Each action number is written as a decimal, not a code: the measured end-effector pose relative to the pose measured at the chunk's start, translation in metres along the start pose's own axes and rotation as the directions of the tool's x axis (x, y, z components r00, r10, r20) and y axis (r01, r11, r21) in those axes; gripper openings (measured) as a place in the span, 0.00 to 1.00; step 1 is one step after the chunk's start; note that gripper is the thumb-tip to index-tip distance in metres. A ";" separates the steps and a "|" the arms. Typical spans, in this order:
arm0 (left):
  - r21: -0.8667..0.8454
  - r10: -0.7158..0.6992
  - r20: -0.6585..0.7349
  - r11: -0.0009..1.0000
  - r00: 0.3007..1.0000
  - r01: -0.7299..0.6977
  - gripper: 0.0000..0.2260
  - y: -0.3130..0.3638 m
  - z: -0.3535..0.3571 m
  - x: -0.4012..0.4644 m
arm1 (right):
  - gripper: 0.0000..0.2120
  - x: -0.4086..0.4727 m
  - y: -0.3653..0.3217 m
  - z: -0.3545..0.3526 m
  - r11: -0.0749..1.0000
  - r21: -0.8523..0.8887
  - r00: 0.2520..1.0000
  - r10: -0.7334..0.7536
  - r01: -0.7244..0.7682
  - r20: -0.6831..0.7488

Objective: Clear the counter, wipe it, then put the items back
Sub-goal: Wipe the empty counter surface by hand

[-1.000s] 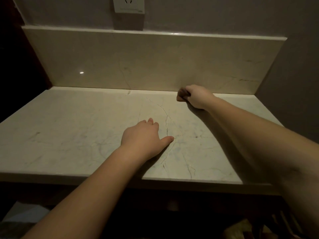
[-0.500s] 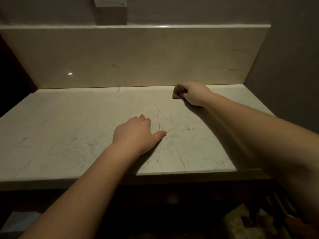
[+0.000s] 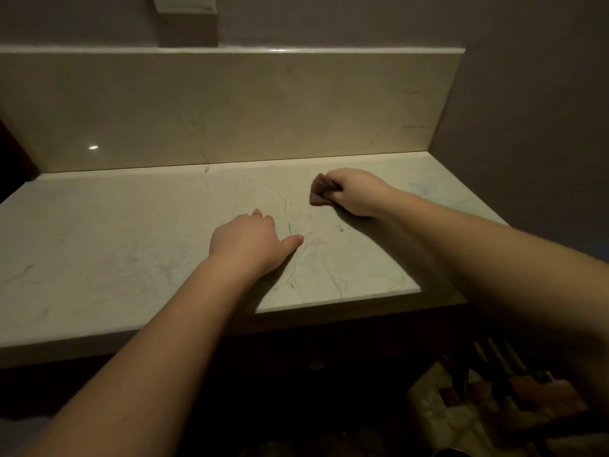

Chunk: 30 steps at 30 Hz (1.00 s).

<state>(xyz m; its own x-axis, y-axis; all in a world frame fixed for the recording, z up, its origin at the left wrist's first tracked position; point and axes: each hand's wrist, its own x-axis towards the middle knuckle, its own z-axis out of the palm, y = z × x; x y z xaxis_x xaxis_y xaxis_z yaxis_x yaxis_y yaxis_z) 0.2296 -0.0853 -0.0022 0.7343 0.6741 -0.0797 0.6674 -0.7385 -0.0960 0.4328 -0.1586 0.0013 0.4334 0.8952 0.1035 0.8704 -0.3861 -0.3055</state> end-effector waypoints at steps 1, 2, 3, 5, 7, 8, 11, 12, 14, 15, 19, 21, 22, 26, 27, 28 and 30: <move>0.001 0.000 -0.006 1.000 1.000 0.000 0.32 0.000 -0.001 0.000 | 0.03 0.002 -0.002 0.003 1.000 -0.002 1.000 0.017 -0.017 -0.022; 0.003 0.001 -0.007 1.000 1.000 -0.001 0.32 0.000 -0.001 -0.001 | 0.03 0.000 -0.003 0.006 1.000 -0.004 0.999 0.026 -0.027 -0.042; 0.006 0.002 -0.005 1.000 1.000 -0.002 0.31 0.001 -0.002 -0.001 | 0.03 -0.004 -0.004 0.007 1.000 -0.003 0.998 0.029 -0.029 -0.056; 0.009 0.005 -0.005 1.000 1.000 -0.005 0.32 0.001 -0.004 -0.002 | 0.06 -0.020 -0.005 0.009 1.000 -0.012 0.998 0.019 -0.020 -0.061; 0.011 0.003 -0.001 1.000 1.000 -0.003 0.32 0.000 -0.004 -0.002 | 0.08 -0.039 -0.007 0.007 1.000 -0.020 0.999 0.020 -0.021 -0.030; 0.011 0.005 0.005 1.000 1.000 -0.005 0.33 0.000 -0.003 -0.001 | 0.07 -0.047 -0.007 0.005 1.000 -0.015 1.000 0.027 -0.027 -0.005; 0.004 0.011 0.020 1.000 1.000 -0.011 0.33 0.000 -0.002 0.000 | 0.06 -0.068 -0.011 -0.006 0.999 -0.035 0.996 0.041 -0.039 0.073; -0.002 0.012 0.028 1.000 1.000 -0.012 0.33 0.000 -0.003 -0.001 | 0.07 -0.071 -0.014 -0.011 0.998 -0.050 0.994 0.054 -0.049 0.098; -0.018 0.017 0.036 1.000 0.999 -0.016 0.31 0.000 -0.005 -0.001 | 0.08 -0.073 -0.020 -0.020 0.994 -0.076 0.989 0.082 -0.073 0.122; -0.027 0.018 0.037 0.999 0.999 -0.017 0.31 0.001 -0.006 -0.002 | 0.07 -0.071 -0.023 -0.022 0.992 -0.095 0.990 0.090 -0.080 0.113; -0.036 0.010 0.040 0.999 0.999 -0.009 0.30 0.002 -0.007 -0.001 | 0.04 -0.064 -0.035 -0.017 0.986 -0.144 0.995 0.090 -0.083 0.044; -0.030 0.011 0.039 1.000 0.999 -0.009 0.31 0.002 -0.006 0.000 | 0.05 -0.067 -0.039 -0.011 0.986 -0.134 0.995 0.102 -0.099 0.017; -0.029 0.008 0.040 1.000 0.999 -0.007 0.31 0.002 -0.006 0.001 | 0.06 -0.070 -0.040 -0.008 0.986 -0.129 0.994 0.109 -0.108 0.002; -0.018 0.012 0.036 1.000 0.999 -0.011 0.31 0.003 -0.004 0.001 | 0.07 -0.093 -0.046 -0.001 0.981 -0.167 0.995 0.092 -0.098 -0.041; -0.016 0.019 0.030 1.000 0.999 -0.019 0.31 0.002 -0.004 0.000 | 0.07 -0.102 -0.046 0.000 0.981 -0.172 0.996 0.078 -0.085 -0.049; -0.012 0.028 0.020 1.000 0.999 -0.028 0.31 0.001 -0.003 0.000 | 0.07 -0.110 -0.046 0.002 0.982 -0.173 0.996 0.062 -0.072 -0.059; 0.000 0.048 -0.006 0.999 0.999 -0.048 0.31 0.000 -0.002 -0.002 | 0.08 -0.121 -0.045 0.001 0.984 -0.172 0.998 0.035 -0.045 -0.060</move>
<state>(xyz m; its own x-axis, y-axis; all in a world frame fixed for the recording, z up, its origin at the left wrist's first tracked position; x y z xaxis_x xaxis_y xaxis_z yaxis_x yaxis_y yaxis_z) 0.2278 -0.0867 0.0003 0.7665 0.6374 -0.0786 0.6311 -0.7702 -0.0922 0.3412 -0.2496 0.0010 0.4771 0.8661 0.1493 0.8771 -0.4586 -0.1430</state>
